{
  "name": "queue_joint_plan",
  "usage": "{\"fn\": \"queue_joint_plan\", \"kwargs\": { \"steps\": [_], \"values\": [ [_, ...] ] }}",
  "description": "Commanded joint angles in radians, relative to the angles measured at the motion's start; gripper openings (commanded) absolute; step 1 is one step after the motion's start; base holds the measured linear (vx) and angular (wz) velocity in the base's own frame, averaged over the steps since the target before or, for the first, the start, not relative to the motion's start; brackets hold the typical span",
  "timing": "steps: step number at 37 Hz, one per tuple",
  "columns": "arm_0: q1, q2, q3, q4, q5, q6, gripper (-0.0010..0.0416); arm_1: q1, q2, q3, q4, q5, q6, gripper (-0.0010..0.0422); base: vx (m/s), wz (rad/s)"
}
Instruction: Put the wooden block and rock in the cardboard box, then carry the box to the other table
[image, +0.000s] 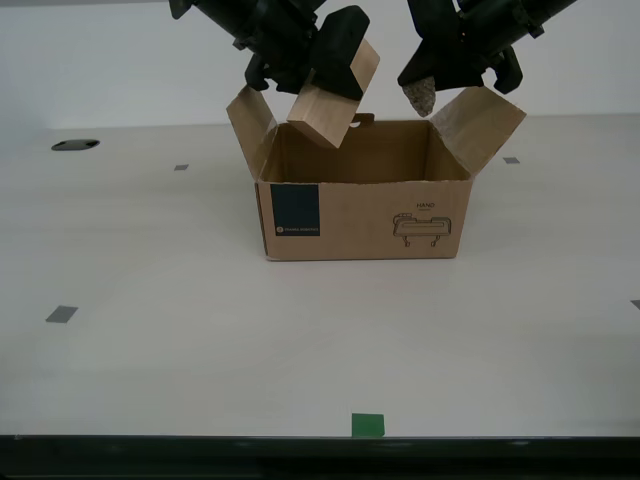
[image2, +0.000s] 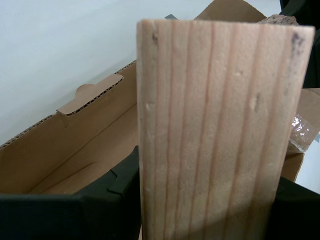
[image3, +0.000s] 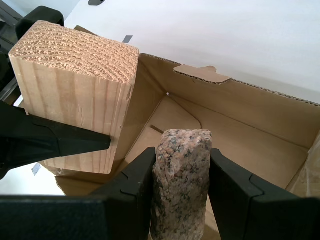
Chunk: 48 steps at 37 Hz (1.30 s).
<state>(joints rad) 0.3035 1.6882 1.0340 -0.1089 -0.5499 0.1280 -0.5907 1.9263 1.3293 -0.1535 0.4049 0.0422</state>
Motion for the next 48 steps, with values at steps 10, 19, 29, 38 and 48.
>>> {"fn": "queue_joint_plan", "kwargs": {
  "steps": [10,19,29,38,48],
  "values": [
    [0.000,-0.002,0.001,0.002,-0.006,0.004,0.0213,0.000,-0.001,0.000,0.006,0.003,-0.091,0.0260,0.000,0.000],
    [0.000,-0.002,0.001,-0.004,-0.006,0.016,0.0334,0.000,-0.001,0.000,0.006,0.003,-0.100,0.0340,0.000,0.000],
    [0.000,-0.002,0.001,-0.005,-0.006,0.030,0.0384,0.000,-0.001,0.000,0.006,0.003,-0.124,0.0374,0.000,0.000],
    [-0.002,-0.035,0.002,-0.033,-0.005,0.037,0.0381,0.002,-0.014,0.014,-0.014,0.003,-0.137,0.0373,0.000,0.000],
    [-0.003,-0.149,0.112,-0.267,0.024,0.020,0.0382,0.010,-0.062,0.125,-0.145,0.003,-0.142,0.0373,0.000,0.000]
  ]
}}
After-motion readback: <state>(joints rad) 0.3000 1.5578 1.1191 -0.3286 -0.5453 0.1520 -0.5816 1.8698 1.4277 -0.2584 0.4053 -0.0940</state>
